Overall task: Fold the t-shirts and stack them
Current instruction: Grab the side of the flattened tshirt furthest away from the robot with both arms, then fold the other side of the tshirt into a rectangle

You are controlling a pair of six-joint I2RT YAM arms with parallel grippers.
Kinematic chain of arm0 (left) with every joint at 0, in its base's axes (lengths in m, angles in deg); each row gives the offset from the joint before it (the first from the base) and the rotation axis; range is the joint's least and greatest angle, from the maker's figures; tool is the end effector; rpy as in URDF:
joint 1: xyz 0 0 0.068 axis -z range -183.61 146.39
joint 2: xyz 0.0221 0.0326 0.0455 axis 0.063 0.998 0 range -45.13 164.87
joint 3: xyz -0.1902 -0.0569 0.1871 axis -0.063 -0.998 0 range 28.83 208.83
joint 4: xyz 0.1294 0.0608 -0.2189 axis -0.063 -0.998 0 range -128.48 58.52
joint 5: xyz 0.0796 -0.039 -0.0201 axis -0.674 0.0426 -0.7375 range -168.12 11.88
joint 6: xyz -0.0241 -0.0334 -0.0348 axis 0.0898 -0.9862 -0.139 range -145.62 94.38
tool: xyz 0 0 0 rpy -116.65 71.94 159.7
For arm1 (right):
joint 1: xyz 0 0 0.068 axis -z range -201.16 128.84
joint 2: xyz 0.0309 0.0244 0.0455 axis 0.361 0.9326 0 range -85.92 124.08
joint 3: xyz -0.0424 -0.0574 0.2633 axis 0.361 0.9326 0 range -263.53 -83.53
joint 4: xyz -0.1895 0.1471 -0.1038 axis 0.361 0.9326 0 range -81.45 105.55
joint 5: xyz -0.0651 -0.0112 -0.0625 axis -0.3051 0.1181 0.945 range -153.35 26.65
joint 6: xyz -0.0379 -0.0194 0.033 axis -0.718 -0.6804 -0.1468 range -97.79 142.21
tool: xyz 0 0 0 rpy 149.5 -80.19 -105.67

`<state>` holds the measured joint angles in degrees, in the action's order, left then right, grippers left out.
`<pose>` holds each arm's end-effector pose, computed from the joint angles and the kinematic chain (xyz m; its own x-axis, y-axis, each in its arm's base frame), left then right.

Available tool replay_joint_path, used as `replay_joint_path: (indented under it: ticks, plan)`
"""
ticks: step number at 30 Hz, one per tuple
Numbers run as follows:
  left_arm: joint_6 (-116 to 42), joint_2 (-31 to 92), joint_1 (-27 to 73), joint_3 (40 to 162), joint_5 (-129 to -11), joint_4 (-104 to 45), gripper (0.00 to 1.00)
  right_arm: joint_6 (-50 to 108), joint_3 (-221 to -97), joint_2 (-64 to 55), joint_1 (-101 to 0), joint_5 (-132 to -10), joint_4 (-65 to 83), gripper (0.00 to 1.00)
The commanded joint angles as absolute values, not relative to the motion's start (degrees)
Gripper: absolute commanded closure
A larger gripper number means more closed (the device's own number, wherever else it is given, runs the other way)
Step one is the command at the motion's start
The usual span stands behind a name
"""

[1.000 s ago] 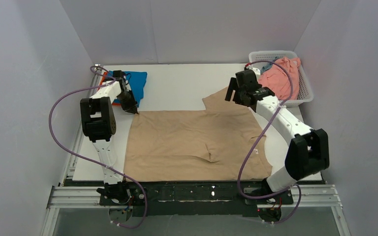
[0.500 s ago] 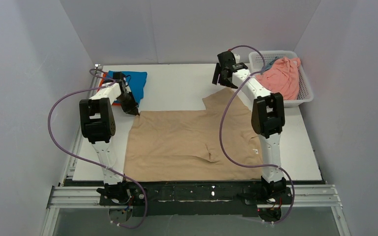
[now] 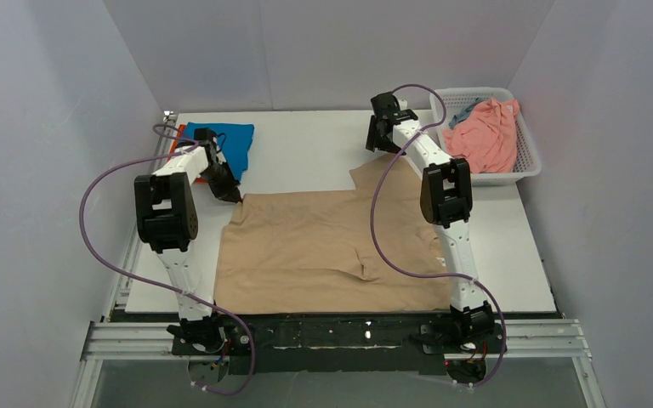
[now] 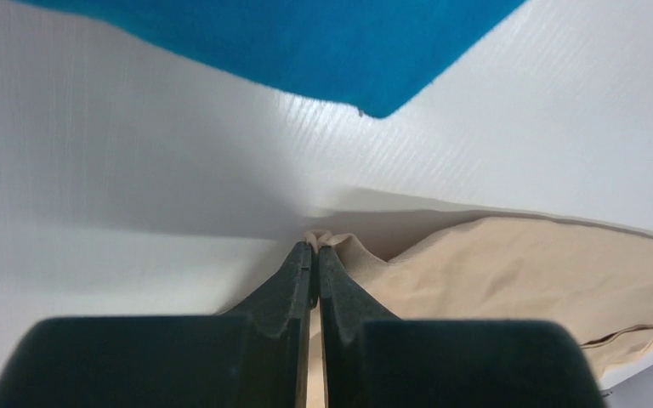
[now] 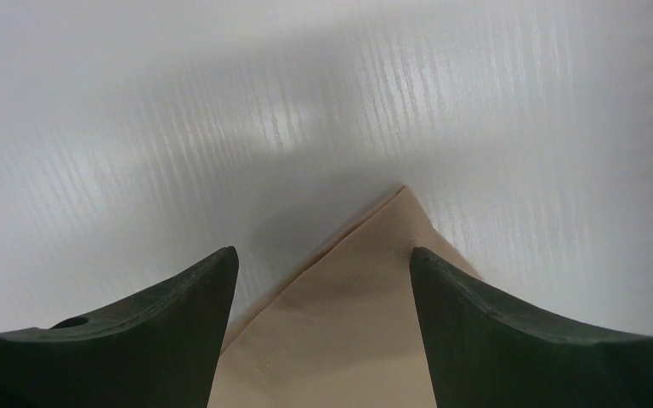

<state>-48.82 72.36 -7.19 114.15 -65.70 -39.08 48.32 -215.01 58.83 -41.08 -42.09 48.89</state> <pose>0.4643 0.0214 0.1984 -0.6279 -0.4248 -0.6522 -0.1559 0.8896 -0.4293 0.5228 0.1757 0.1818 -0.7304 0.1716 -0.6611 0.2295 0.9733 -0.0009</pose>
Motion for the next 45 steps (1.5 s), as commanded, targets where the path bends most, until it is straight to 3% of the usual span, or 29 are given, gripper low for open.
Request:
replay_joint_path:
  ticks: [1,8,12,16,20,23,45]
  plan:
    - [-49.5,66.9,-7.1,112.3,-64.1,-44.8,1.00,46.2,-215.1,57.7,-40.8,-43.3,53.7,0.20]
    - [-50.1,66.0,-7.1,111.1,-64.0,-44.4,1.00,44.8,-219.4,62.5,-40.5,-45.2,62.3,0.23]
    - [-50.2,65.7,-7.1,110.6,-64.0,-44.2,1.00,44.9,-216.8,61.9,-40.3,-45.2,62.0,0.40]
    - [-50.2,65.2,-7.1,109.9,-64.2,-44.3,1.00,45.1,-214.4,60.5,-40.1,-45.0,60.9,0.67]
    - [-50.3,64.2,-7.1,108.8,-64.3,-43.8,1.00,44.4,-214.4,59.6,-39.9,-44.7,61.0,0.88]
    - [-50.2,63.5,-7.0,108.3,-64.0,-43.8,1.00,43.2,-212.8,57.3,-39.8,-44.4,59.2,0.98]
    - [-52.8,47.8,-7.1,93.8,-67.0,-41.9,1.00,40.4,-170.7,20.8,-43.2,-51.1,42.3,0.99]
